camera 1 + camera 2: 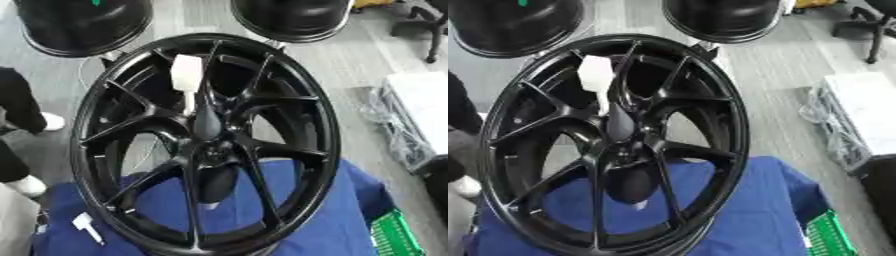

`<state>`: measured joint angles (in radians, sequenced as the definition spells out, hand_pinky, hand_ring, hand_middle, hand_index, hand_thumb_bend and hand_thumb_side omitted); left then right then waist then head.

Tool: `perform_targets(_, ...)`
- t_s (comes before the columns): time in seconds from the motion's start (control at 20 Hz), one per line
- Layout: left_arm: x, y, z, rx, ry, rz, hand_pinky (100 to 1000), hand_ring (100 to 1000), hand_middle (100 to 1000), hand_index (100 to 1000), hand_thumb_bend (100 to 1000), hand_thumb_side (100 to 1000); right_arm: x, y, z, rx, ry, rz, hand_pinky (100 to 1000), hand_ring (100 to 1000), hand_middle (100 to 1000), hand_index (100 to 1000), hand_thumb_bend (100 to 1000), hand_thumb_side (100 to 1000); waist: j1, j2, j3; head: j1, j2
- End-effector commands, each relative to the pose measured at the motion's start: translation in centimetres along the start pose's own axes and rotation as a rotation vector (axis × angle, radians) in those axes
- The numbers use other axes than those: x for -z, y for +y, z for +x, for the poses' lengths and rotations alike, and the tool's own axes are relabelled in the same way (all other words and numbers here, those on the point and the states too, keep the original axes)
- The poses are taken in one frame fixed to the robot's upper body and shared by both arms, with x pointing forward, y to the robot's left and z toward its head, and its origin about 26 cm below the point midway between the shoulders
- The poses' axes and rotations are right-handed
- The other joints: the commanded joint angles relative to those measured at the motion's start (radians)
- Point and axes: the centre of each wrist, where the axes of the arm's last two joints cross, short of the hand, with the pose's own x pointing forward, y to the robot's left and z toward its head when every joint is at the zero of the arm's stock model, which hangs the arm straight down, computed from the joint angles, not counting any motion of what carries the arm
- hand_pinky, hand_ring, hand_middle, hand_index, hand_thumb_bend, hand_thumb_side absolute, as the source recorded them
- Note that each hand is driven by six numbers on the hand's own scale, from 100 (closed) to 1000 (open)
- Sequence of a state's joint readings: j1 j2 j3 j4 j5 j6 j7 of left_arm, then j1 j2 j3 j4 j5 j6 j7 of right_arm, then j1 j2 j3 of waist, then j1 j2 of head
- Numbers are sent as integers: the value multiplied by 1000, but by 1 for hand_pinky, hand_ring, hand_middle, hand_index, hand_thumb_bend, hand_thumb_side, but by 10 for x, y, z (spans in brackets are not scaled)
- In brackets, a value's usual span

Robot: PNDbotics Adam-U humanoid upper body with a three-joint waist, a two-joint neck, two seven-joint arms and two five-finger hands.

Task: Pull the pin out of the wheel hub.

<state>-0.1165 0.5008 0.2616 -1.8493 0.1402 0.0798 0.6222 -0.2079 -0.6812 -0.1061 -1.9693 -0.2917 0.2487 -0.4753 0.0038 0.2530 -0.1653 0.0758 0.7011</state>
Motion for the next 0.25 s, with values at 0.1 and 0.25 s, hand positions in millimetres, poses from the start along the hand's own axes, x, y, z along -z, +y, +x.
perform_targets(0.1, 6, -5, 14, -25, -51, -24, 936, 791, 825, 825, 316, 726, 4, 20, 22, 247, -133, 68, 813, 836, 825, 921, 249, 466, -2, -26, 8, -6, -4)
perform_targets(0.25, 6, -9, 18, -40, -65, -36, 936, 792, 828, 828, 319, 727, 6, 33, 30, 327, -171, 94, 805, 826, 816, 913, 281, 429, -4, -26, 14, -5, -6)
